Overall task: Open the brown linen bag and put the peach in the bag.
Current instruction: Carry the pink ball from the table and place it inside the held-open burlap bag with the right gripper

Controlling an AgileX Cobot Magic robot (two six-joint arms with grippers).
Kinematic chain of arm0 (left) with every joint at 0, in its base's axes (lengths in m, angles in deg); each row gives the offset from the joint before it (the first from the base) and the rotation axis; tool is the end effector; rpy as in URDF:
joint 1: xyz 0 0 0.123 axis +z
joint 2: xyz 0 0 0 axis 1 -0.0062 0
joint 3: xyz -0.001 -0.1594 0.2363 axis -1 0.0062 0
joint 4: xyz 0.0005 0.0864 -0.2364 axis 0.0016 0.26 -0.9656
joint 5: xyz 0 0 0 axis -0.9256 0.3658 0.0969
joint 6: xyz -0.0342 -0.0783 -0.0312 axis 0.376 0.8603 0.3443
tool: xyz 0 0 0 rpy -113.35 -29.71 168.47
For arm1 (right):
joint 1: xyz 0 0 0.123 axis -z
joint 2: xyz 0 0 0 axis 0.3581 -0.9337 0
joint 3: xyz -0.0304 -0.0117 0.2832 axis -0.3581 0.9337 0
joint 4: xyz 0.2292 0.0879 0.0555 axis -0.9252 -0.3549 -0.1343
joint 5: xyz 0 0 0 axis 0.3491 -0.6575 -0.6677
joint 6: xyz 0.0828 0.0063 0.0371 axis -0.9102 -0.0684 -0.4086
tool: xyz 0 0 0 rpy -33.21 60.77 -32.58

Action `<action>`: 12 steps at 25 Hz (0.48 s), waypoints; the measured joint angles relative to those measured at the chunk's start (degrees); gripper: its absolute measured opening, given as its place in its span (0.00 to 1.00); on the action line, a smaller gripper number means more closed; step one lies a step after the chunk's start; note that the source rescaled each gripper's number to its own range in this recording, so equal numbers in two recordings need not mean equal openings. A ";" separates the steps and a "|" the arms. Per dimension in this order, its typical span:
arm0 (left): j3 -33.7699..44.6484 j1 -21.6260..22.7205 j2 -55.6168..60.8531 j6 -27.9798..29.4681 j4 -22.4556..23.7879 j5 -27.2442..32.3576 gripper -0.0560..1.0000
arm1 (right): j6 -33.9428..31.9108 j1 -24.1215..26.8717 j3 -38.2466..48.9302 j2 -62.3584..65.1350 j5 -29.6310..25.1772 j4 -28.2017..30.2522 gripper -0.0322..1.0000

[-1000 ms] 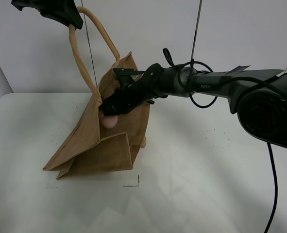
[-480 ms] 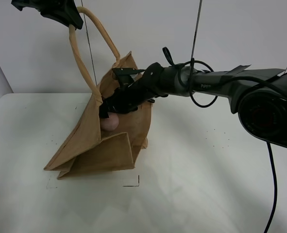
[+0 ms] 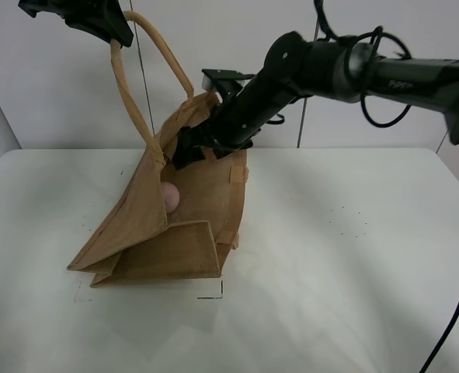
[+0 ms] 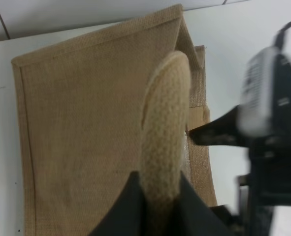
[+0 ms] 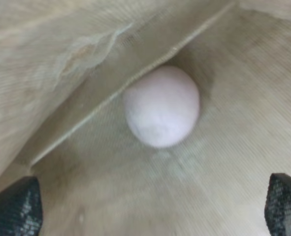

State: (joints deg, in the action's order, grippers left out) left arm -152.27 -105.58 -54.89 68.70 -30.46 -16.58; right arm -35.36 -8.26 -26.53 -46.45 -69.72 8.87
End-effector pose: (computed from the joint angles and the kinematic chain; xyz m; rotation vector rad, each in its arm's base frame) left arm 0.3707 -0.1188 0.4421 0.2326 2.3569 -0.3654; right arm 0.4023 0.2672 0.2430 -0.8960 2.3693 0.6964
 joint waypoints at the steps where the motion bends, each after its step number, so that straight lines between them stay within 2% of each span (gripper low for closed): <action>1: 0.00 0.00 0.00 0.00 0.00 0.00 0.05 | -1.25 0.68 0.00 0.88 -1.19 0.47 1.00; 5: 0.00 0.00 0.00 0.00 -0.02 0.00 0.05 | -8.49 1.94 -0.05 3.36 -7.68 8.19 1.00; 9: 0.00 0.00 0.00 0.00 -0.07 0.00 0.05 | -18.49 2.06 -0.05 3.24 -14.71 20.96 1.00; 12: 0.00 0.00 0.00 0.00 -0.10 0.00 0.05 | -22.90 3.68 -0.05 3.24 -16.76 25.01 1.00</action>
State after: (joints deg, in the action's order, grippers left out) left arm -152.27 -105.58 -54.89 68.70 -30.55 -16.58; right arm -58.26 -4.59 -26.58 -43.22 -86.49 33.88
